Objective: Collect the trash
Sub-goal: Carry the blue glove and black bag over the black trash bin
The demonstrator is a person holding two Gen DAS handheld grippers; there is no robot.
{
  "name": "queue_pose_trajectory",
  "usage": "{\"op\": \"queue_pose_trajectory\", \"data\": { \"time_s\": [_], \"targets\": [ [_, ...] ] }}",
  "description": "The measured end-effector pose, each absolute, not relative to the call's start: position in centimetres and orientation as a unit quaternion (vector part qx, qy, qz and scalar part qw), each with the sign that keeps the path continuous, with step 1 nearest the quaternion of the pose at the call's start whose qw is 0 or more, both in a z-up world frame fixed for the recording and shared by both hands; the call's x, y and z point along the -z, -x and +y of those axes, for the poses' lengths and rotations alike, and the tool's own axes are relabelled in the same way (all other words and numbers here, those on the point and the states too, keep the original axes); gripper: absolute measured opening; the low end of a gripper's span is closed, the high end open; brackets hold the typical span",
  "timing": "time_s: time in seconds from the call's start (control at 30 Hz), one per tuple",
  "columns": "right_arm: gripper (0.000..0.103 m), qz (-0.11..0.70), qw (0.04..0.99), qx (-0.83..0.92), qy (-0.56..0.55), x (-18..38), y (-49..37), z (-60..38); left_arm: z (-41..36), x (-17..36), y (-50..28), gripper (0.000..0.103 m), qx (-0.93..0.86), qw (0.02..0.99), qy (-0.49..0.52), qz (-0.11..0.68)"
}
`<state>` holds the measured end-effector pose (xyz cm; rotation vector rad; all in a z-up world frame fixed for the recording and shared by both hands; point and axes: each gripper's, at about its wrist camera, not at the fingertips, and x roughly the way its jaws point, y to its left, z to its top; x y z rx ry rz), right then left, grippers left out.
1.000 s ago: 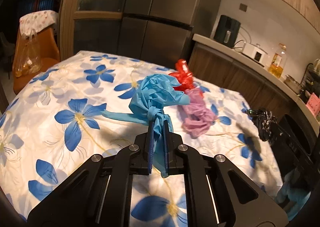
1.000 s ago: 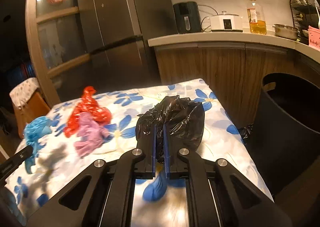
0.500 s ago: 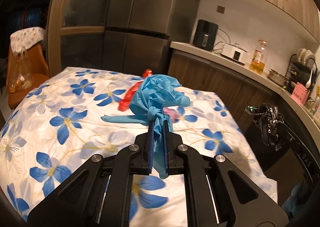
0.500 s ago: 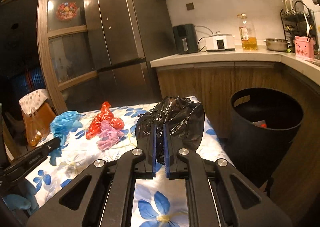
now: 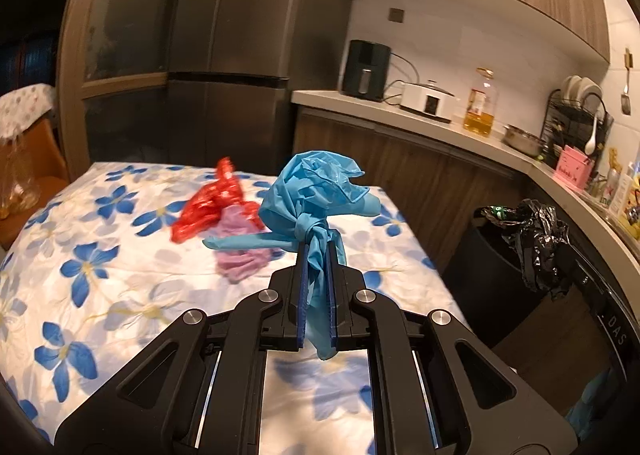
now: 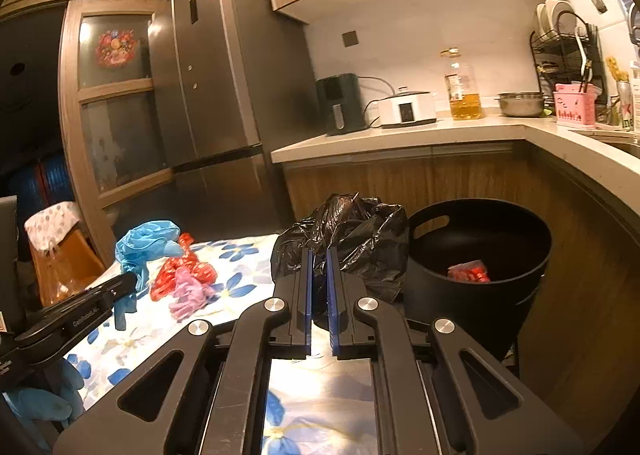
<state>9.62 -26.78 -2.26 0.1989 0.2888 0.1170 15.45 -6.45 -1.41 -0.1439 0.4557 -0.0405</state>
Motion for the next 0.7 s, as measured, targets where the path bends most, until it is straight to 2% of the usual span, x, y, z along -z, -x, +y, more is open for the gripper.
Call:
{"op": "queue_pose_trajectory", "data": {
  "time_s": [0.7],
  "targets": [
    [0.007,0.101,0.987,0.058,-0.110,1.2,-10.4,-36.4,-19.6,-0.9,-20.2,0.007,0.142,0.971,0.030,0.191]
  ]
}}
